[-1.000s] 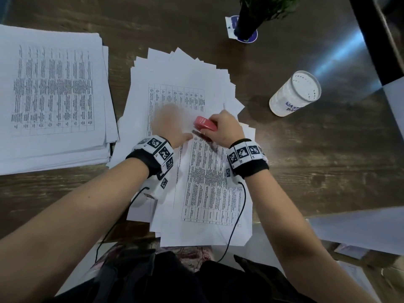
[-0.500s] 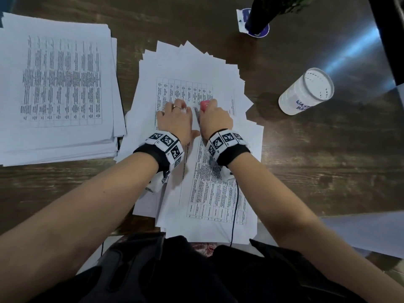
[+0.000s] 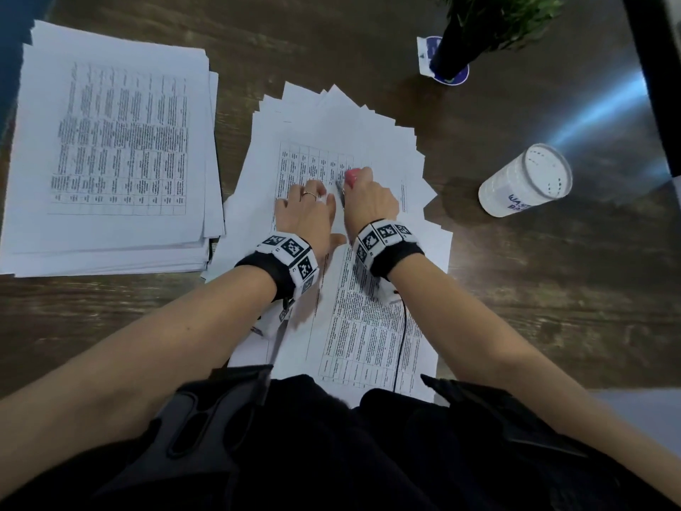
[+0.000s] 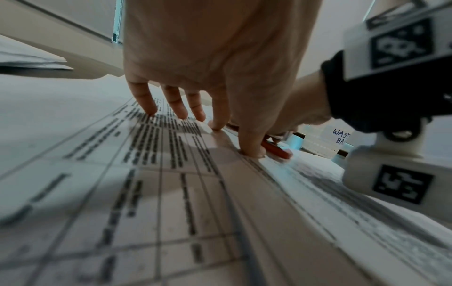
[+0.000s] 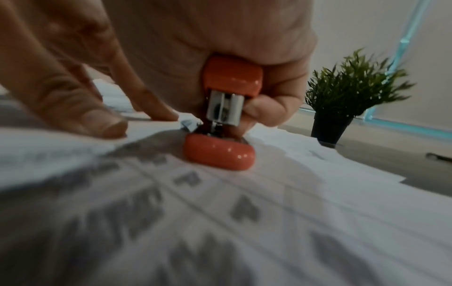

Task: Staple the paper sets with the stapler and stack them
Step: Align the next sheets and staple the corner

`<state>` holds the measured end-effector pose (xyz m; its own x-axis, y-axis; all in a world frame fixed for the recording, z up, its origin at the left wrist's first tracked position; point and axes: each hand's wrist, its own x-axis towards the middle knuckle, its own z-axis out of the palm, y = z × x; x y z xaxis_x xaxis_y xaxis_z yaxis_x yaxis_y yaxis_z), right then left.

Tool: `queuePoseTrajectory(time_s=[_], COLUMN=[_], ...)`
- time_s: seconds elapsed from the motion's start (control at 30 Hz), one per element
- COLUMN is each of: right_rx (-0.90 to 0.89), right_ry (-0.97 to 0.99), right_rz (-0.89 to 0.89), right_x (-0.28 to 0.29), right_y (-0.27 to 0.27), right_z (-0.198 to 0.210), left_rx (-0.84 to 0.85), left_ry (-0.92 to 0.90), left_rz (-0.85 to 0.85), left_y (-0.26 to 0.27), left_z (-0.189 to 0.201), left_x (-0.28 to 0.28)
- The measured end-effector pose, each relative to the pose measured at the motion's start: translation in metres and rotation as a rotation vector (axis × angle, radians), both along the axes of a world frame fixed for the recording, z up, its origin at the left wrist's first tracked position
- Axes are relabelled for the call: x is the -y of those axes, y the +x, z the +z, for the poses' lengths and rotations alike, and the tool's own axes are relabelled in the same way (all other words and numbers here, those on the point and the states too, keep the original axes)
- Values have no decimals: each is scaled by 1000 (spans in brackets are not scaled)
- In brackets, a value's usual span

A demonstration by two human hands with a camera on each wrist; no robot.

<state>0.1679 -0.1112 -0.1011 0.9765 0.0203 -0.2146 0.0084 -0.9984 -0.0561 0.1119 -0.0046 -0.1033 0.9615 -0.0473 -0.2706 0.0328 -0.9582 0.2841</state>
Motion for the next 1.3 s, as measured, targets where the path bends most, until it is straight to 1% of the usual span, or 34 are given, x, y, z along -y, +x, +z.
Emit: queuePoseTrajectory(time_s=[0.3, 0.4, 0.6, 0.67, 0.73, 0.77, 0.83, 0.9, 0.97, 1.03, 1.07, 1.2, 1.3], right_rx=[24, 27, 37, 79, 165, 197, 217, 225, 221, 159, 123, 100, 95], right_ry=[4, 9, -106, -186, -209, -193, -102, 20, 159, 313, 361, 512, 568], right_rz=[0, -1, -35, 6, 88, 128, 174, 161, 92, -7, -54, -153, -154], right_x=[-13, -5, 36, 34, 27, 26, 28, 37, 47, 56, 59, 67, 67], right_y=[21, 28, 35, 35, 32, 31, 28, 27, 25, 24, 24, 23, 21], right_z=[1, 6, 9, 13, 17, 19, 19, 17, 18, 21, 23, 29, 31], left_rx=[-12, -18, -51, -44, -27, -18, -6, -1, -3, -7, -9, -19, -23], left_ry=[-42, -45, -44, -53, -54, -53, -53, -45, -37, -30, -30, -40, -52], left_rz=[14, 11, -19, -23, -32, -34, -32, -29, -28, -30, -29, -15, -5], left_y=[1, 2, 5, 4, 3, 2, 0, -1, -2, -2, -2, 0, 1], left_z=[-1, -1, 1, 1, 2, 2, 2, 2, 2, 2, 2, 2, 1], left_x=[-4, -6, -9, -9, -10, -10, -9, -7, -7, -7, -6, -7, -7])
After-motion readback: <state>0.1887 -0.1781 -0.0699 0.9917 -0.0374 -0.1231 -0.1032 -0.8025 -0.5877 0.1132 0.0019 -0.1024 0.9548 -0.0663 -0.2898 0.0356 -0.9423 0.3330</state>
